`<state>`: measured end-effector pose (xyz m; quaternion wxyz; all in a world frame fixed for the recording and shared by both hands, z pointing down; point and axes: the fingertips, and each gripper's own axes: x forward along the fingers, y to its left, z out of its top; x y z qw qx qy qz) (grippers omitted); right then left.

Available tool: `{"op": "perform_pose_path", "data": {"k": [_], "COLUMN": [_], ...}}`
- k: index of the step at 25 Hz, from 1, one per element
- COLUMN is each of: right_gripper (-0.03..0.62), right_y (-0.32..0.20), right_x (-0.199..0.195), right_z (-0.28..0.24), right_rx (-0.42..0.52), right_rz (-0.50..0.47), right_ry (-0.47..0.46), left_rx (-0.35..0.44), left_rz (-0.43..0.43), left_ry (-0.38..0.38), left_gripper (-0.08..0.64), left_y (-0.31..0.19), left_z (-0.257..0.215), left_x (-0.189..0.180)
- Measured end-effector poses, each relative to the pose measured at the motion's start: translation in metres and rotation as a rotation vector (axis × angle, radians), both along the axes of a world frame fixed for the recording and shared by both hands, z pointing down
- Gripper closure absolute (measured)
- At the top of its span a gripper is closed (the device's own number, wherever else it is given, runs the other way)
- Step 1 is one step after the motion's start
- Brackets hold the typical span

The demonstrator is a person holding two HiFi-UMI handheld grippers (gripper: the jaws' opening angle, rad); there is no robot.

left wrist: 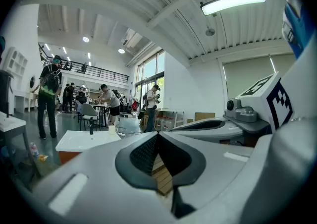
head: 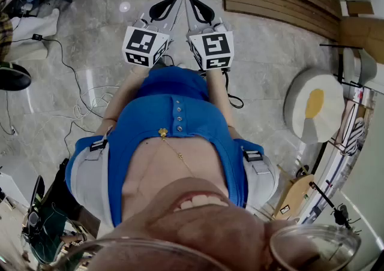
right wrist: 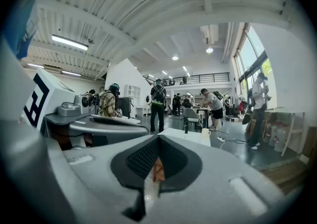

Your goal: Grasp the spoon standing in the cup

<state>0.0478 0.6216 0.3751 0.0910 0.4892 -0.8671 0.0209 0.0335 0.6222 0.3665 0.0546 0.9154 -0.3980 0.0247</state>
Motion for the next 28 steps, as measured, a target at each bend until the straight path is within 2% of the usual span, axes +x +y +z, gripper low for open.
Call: {"op": "perform_pose_path", "data": {"k": [5,11,16,21,28], "right_gripper": [0.594,0.594,0.594,0.592,0.594], "right_y": [0.003,0.012,0.006,-0.018,-0.072], "right_x": [0.001,0.006,-0.001,-0.021,-0.048], "right_z": [0.0,0.01,0.015,0.019,0.02], "right_rx": [0.021,-0.009,-0.021,-0.022,-0.016], "right_rz": [-0.013,-0.029,-0.035,-0.047,-0.015], "right_ry": [-0.029,-0.066,-0.061,-0.057,-0.038], "left_rx": [-0.001,-0.008,-0.02,-0.04,-0.053], "left_rz": [-0.014,-0.042,-0.059,-0.05,-0.006], "left_ry": [0.003,-0.009,-0.008,0.015,0.029], "left_gripper": [0.561,0.563,0.563,0.565,0.567], "left_y": [0.0,0.01,0.006,-0.015,-0.068], "left_z": [0.0,0.007,0.014,0.023,0.027], "left_x": [-0.001,-0.002,-0.01,-0.024,-0.051]}}
